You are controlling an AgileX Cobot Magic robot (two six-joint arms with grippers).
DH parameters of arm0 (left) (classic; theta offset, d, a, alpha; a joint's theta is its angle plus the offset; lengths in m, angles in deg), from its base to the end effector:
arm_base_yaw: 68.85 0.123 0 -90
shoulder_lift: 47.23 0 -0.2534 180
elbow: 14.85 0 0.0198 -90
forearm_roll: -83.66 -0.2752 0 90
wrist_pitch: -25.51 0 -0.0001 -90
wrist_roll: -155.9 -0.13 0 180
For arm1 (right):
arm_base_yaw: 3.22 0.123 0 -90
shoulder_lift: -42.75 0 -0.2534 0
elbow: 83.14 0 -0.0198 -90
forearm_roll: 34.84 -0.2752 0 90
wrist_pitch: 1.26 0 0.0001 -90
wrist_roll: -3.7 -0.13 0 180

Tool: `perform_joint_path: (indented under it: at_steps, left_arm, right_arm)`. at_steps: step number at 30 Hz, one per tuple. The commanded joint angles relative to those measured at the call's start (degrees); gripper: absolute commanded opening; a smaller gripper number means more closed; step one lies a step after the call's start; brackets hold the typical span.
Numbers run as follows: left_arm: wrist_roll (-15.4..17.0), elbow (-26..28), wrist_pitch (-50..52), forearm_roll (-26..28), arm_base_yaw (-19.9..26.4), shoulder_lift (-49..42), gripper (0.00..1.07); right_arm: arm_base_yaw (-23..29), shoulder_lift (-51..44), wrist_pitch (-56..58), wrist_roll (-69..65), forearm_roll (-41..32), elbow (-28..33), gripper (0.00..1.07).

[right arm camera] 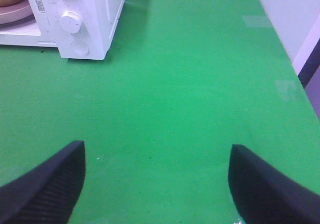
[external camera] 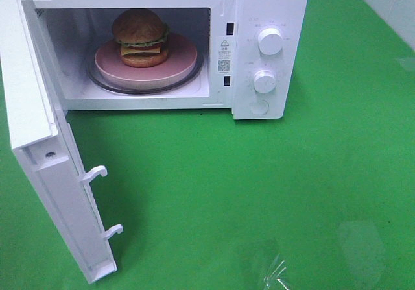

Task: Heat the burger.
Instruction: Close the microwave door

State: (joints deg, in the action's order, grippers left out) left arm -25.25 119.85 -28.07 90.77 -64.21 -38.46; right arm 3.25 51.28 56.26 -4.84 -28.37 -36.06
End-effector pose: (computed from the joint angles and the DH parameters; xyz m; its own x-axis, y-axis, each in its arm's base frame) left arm 0.0849 -0.0061 0.3003 -0.2990 -0.0780 -0.9511 -0.0019 0.9967 -0.0812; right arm 0.0853 -0.0028 0.2818 -0.3884 0.0442 -0.9204 0.0090 0.9990 0.0442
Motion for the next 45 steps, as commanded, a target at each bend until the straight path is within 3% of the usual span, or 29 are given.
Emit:
perform_joint_path:
  at_steps: [1, 2, 3, 4, 5, 6, 8, 9, 10, 11, 12, 18, 22, 25, 29, 39, 41, 45]
  left_arm:
    - [0.3, 0.7, 7.3, -0.2, -0.2, 2.9, 0.80]
    - [0.3, 0.7, 7.3, -0.2, -0.2, 2.9, 0.80]
    - [0.3, 0.7, 8.6, -0.2, -0.2, 4.8, 0.69]
    - [0.3, 0.7, 8.6, -0.2, -0.2, 4.8, 0.69]
    - [0.3, 0.7, 9.4, -0.2, -0.2, 7.1, 0.54]
    - [0.3, 0.7, 9.4, -0.2, -0.2, 7.1, 0.54]
    - [0.3, 0.7, 10.0, -0.2, -0.2, 10.5, 0.29]
    - [0.3, 0.7, 10.0, -0.2, -0.2, 10.5, 0.29]
    - [0.3, 0.7, 10.1, -0.2, -0.2, 12.8, 0.11]
    - [0.3, 0.7, 10.1, -0.2, -0.2, 12.8, 0.11]
    - [0.3, 0.6, 10.5, -0.3, -0.2, 14.9, 0.00]
    - [0.3, -2.8, 19.8, -0.4, -0.2, 17.5, 0.00]
    - [0.3, -10.1, 34.5, -0.3, -0.2, 19.8, 0.00]
    - [0.3, -11.4, 37.1, -0.3, -0.2, 20.5, 0.00]
    - [0.3, -15.8, 49.5, -0.1, -0.2, 24.9, 0.00]
    - [0.4, -17.9, 60.3, 0.6, -0.2, 35.6, 0.00]
    - [0.4, -17.9, 67.1, -0.8, -0.2, 40.4, 0.00]
    - [0.5, -17.9, 71.3, -2.8, -0.2, 43.6, 0.00]
  right_arm:
    - [-0.4, -1.5, 0.2, -0.1, 0.2, 0.1, 0.76]
    - [-0.4, -1.5, 0.2, -0.1, 0.2, 0.1, 0.76]
    - [-0.4, -1.5, 0.2, -0.1, 0.2, 0.1, 0.76]
    - [-0.4, -1.5, 0.2, -0.1, 0.2, 0.1, 0.76]
    - [-0.4, -1.5, 0.2, -0.1, 0.2, 0.1, 0.76]
    - [-0.4, -1.5, 0.2, -0.1, 0.2, 0.1, 0.76]
    - [-0.4, -1.5, 0.2, -0.1, 0.2, 0.1, 0.76]
    - [-0.4, -1.5, 0.2, -0.1, 0.2, 0.1, 0.76]
    - [-0.4, -1.5, 0.2, -0.1, 0.2, 0.1, 0.76]
    - [-0.4, -1.5, 0.2, -0.1, 0.2, 0.1, 0.76]
    - [-0.4, -1.5, 0.2, -0.1, 0.2, 0.1, 0.76]
    - [-0.4, -1.5, 0.2, -0.1, 0.2, 0.1, 0.76]
    - [-0.4, -1.5, 0.2, -0.1, 0.2, 0.1, 0.76]
    - [-0.4, -1.5, 0.2, -0.1, 0.2, 0.1, 0.76]
    - [-0.4, -1.5, 0.2, -0.1, 0.2, 0.1, 0.76]
    - [-0.4, -1.5, 0.2, -0.1, 0.2, 0.1, 0.76]
    - [-0.4, -1.5, 0.2, -0.1, 0.2, 0.1, 0.76]
    - [-0.4, -1.5, 0.2, -0.1, 0.2, 0.1, 0.76]
